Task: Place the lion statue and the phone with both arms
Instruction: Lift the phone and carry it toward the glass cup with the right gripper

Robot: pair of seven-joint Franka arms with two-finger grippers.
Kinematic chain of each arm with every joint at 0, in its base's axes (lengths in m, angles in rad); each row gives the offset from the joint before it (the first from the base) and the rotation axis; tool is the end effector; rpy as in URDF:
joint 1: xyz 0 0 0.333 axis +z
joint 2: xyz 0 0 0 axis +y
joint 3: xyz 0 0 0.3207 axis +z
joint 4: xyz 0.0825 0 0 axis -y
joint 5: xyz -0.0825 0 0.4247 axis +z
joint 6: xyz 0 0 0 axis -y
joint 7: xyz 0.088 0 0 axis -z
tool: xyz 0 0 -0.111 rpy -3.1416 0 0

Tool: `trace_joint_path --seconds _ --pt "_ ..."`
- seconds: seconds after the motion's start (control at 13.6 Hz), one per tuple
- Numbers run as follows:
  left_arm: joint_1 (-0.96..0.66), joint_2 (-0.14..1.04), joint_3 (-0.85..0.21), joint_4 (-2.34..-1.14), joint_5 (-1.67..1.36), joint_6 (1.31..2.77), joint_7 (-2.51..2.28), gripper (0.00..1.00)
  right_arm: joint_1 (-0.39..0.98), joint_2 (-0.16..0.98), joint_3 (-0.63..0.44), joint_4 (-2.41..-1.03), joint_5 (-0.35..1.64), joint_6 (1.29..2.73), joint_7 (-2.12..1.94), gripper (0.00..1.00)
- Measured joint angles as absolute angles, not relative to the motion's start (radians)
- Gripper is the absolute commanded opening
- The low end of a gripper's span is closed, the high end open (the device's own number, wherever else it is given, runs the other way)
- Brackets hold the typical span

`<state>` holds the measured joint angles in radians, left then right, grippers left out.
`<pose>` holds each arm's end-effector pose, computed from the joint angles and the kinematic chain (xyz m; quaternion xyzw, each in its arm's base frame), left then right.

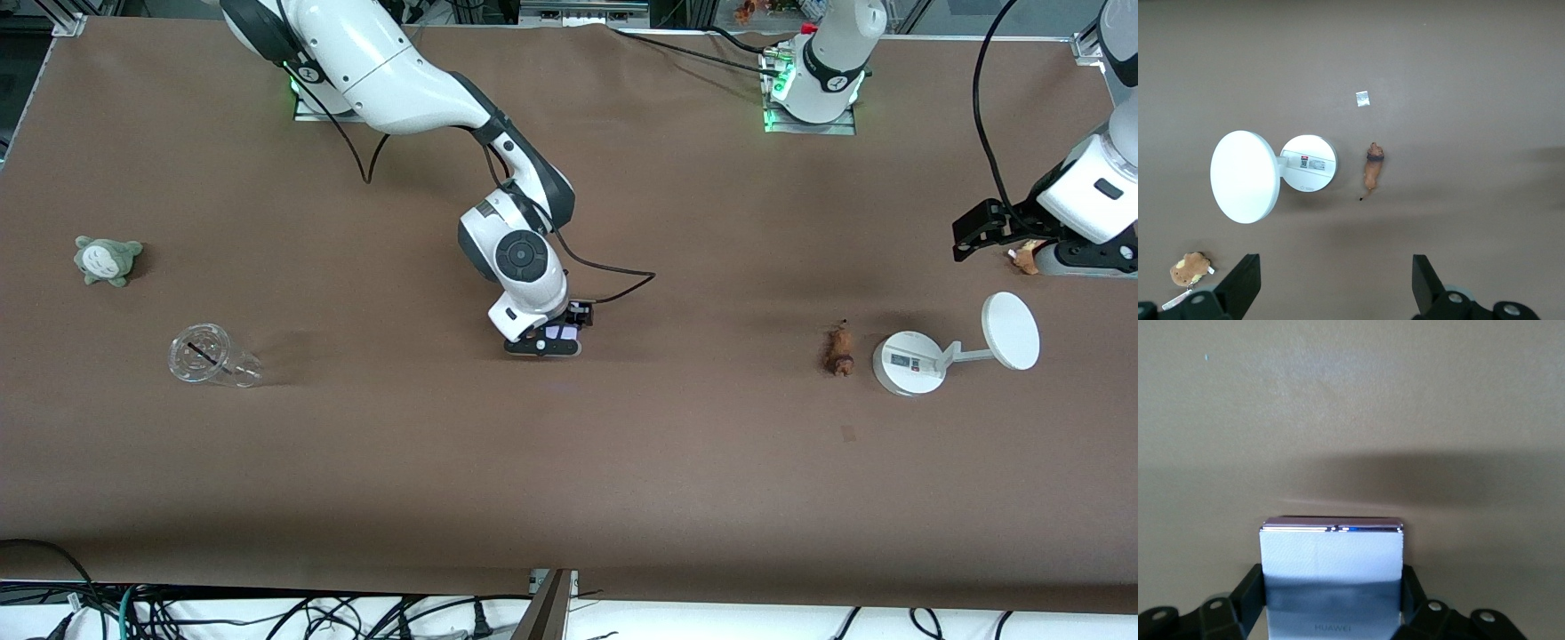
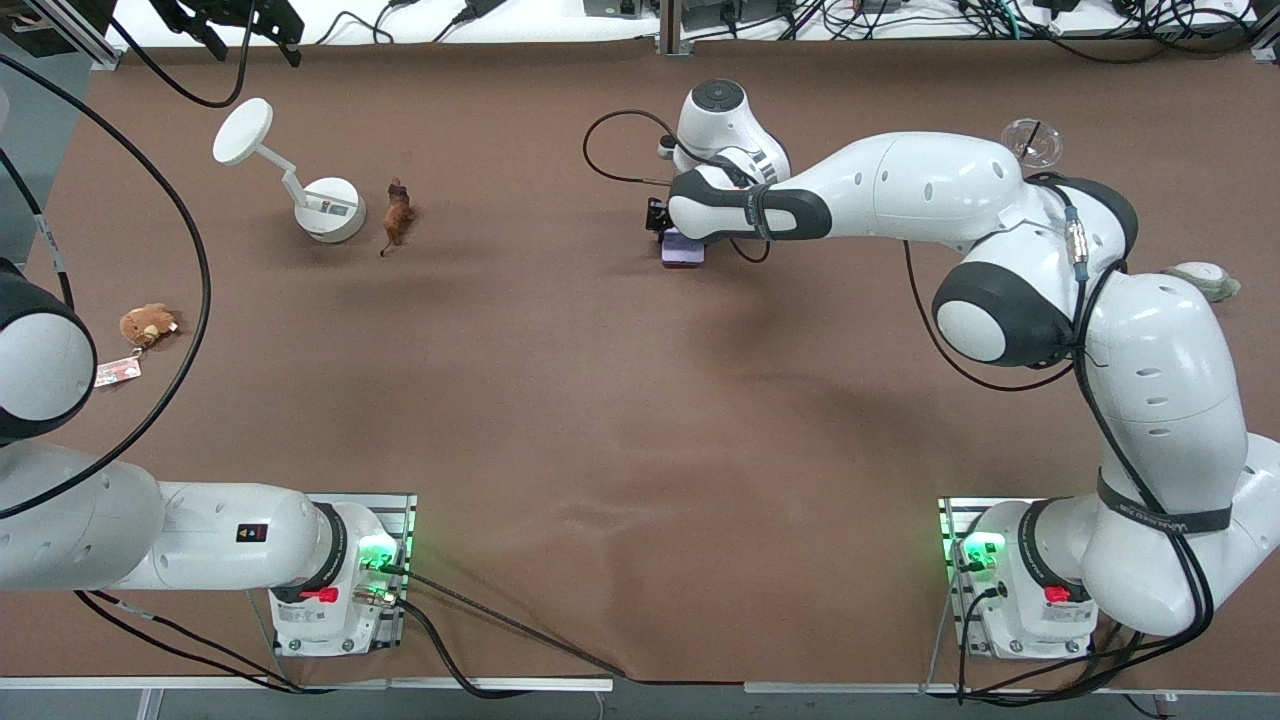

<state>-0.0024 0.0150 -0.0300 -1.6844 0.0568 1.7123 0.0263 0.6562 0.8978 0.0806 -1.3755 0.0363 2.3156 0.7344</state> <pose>0.6084 -0.0141 0.5701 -0.9990 0.0332 -0.0065 0.0279 0.5797 0.5109 0.1514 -0.9984 0.0266 0.0136 0.0481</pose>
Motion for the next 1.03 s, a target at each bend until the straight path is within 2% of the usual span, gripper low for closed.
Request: trace_joint_path --seconds 0.22,0.51,0.73,0.88,1.03 --pt "-0.006 0.015 -0.032 -1.677 0.058 1.706 0.026 1.0 0.64 0.834 0.056 -1.339 0.033 2.157 0.708 0.13" --pt "-0.009 0.015 -0.035 -1.665 0.058 1.705 0.026 1.0 0.529 0.603 0.048 -1.322 0.034 1.77 0.525 0.13" --pt "-0.01 0.016 -0.035 -1.662 0.058 1.704 0.026 1.0 0.4 0.463 0.044 -1.327 0.05 1.539 0.308 0.13" --pt "-0.011 0.016 -0.036 -1.662 0.058 1.703 0.026 1.0 0.312 0.408 0.019 -1.346 0.065 1.45 0.135 0.13" --pt "-0.011 0.017 -0.04 -1.662 0.058 1.703 0.026 1.0 0.278 0.383 -0.061 -1.389 0.071 1.441 -0.031 0.13"
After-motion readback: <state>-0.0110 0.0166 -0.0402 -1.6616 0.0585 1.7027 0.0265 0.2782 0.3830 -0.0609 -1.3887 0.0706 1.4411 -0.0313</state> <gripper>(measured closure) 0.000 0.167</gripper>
